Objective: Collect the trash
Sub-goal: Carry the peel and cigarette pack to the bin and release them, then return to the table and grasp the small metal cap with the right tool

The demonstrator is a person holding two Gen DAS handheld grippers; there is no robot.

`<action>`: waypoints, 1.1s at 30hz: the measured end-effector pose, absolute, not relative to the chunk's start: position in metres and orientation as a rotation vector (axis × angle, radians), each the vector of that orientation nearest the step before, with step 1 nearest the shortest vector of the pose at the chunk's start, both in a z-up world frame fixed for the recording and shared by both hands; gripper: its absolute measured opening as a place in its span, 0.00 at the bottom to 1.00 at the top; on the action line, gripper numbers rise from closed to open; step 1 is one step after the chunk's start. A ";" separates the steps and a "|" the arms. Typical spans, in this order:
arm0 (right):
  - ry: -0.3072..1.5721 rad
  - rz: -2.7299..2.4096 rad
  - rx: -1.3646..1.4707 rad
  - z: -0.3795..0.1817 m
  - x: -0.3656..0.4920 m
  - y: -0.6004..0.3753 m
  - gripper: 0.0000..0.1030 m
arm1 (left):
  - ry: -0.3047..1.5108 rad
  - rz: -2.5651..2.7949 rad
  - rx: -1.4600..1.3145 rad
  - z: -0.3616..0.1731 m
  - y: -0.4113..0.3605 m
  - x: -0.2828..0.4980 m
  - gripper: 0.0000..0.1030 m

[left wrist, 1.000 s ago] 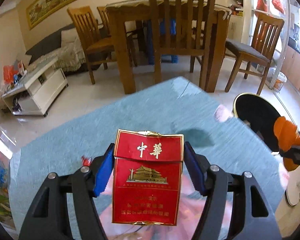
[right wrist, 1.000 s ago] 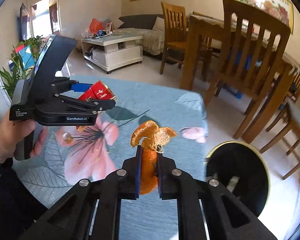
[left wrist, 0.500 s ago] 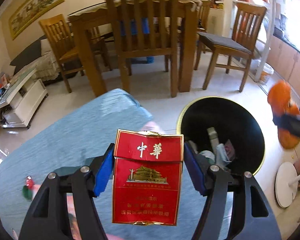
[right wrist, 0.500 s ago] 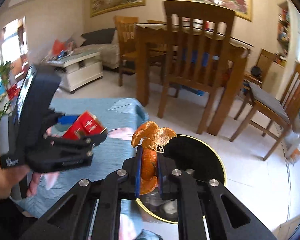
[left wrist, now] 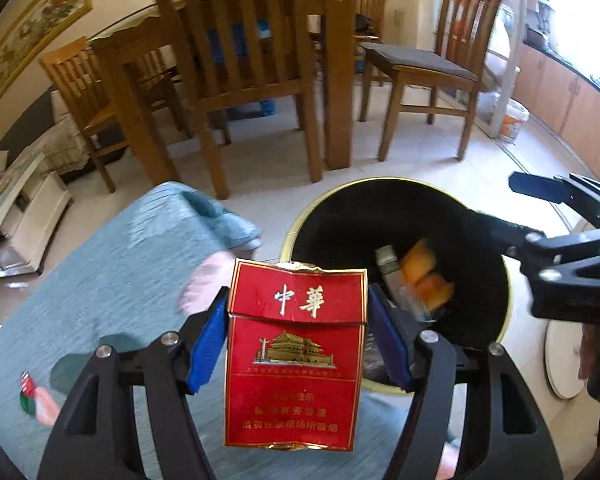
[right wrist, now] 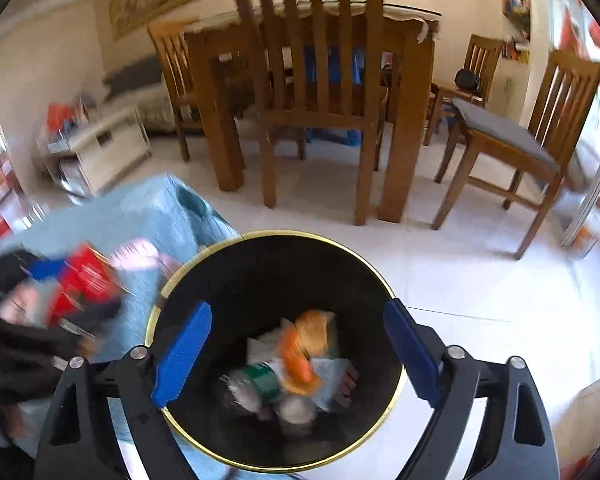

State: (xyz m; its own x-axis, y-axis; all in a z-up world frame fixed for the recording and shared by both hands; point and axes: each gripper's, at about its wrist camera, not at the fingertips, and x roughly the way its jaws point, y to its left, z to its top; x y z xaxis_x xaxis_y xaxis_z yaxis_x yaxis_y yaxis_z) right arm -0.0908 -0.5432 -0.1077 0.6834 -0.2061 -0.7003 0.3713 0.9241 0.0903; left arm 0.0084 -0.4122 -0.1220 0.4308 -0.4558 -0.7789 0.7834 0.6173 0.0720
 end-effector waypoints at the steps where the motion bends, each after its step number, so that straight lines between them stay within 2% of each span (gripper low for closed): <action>1: 0.737 -0.328 0.241 -0.104 -0.094 -0.545 0.86 | 0.800 -0.818 0.470 -0.123 -0.419 0.007 0.65; 8: 0.679 -0.449 0.265 -0.092 -0.127 -0.577 0.87 | 0.809 -0.893 0.471 -0.136 -0.478 0.002 0.69; 10: 0.669 -0.475 0.281 -0.092 -0.139 -0.586 0.90 | 0.800 -0.917 0.477 -0.142 -0.489 0.001 0.85; 12: 0.656 -0.505 0.306 -0.092 -0.152 -0.596 0.91 | 0.782 -0.907 0.504 -0.146 -0.495 -0.003 0.93; 17: 0.648 -0.512 0.334 -0.094 -0.160 -0.599 0.91 | 0.774 -0.911 0.511 -0.145 -0.494 -0.010 0.96; 24: 0.618 -0.438 0.289 -0.078 -0.142 -0.556 0.95 | 0.713 -0.835 0.460 -0.110 -0.434 -0.003 0.97; 33: 0.615 -0.276 0.067 -0.060 -0.087 -0.427 0.97 | 0.652 -0.578 0.351 -0.070 -0.297 0.033 0.97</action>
State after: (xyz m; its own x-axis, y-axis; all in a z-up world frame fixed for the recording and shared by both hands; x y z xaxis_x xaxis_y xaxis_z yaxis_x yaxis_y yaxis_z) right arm -0.0870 -0.4271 -0.0599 0.7817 -0.2353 -0.5776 0.2749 0.9613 -0.0196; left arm 0.0334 -0.2967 -0.0695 0.6476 -0.3904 -0.6543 0.6028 0.7878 0.1265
